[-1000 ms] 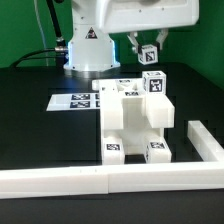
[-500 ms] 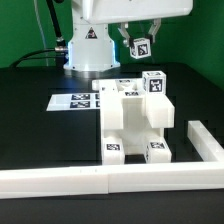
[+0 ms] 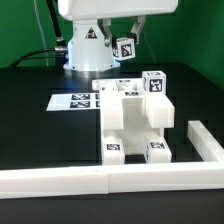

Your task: Assemble chair

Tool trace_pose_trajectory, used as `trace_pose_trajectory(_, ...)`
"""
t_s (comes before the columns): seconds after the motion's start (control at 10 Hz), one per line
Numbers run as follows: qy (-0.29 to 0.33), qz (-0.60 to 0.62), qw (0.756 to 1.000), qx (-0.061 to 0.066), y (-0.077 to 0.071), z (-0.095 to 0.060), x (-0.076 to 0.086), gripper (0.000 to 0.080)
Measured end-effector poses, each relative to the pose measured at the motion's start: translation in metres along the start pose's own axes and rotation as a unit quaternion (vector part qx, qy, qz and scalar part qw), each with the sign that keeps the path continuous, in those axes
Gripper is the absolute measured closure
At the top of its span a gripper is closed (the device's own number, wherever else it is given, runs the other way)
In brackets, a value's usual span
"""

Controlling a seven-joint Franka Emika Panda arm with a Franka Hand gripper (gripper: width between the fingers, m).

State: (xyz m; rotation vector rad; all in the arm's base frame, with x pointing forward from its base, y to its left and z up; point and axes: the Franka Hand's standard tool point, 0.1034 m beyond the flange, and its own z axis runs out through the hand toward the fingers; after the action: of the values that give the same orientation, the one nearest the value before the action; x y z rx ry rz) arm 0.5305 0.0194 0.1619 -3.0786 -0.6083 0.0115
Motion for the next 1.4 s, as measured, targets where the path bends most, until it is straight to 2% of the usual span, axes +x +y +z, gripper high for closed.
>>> trace_pose_trajectory(0.1,0.002,-0.013,1.0,-0.003,0.009,-0.004,0.005,0.0514)
trace_pose_trajectory(0.5,0.001,-0.019,1.0,-0.004,0.011,-0.002,0.005,0.0514)
trace_pose_trajectory(0.6,0.002,-0.032,0.999,-0.009,0.023,-0.003,0.011,0.0514)
trace_pose_trajectory(0.7,0.008,-0.041,0.999,-0.019,0.035,-0.006,0.026,0.0514)
trace_pose_trajectory(0.8,0.012,-0.056,0.998,-0.028,0.045,-0.007,0.039,0.0514)
trace_pose_trajectory(0.9,0.011,-0.068,0.997,-0.034,0.051,-0.004,0.045,0.0514)
trace_pose_trajectory(1.4,0.008,-0.069,0.997,-0.034,0.053,-0.001,0.045,0.0514)
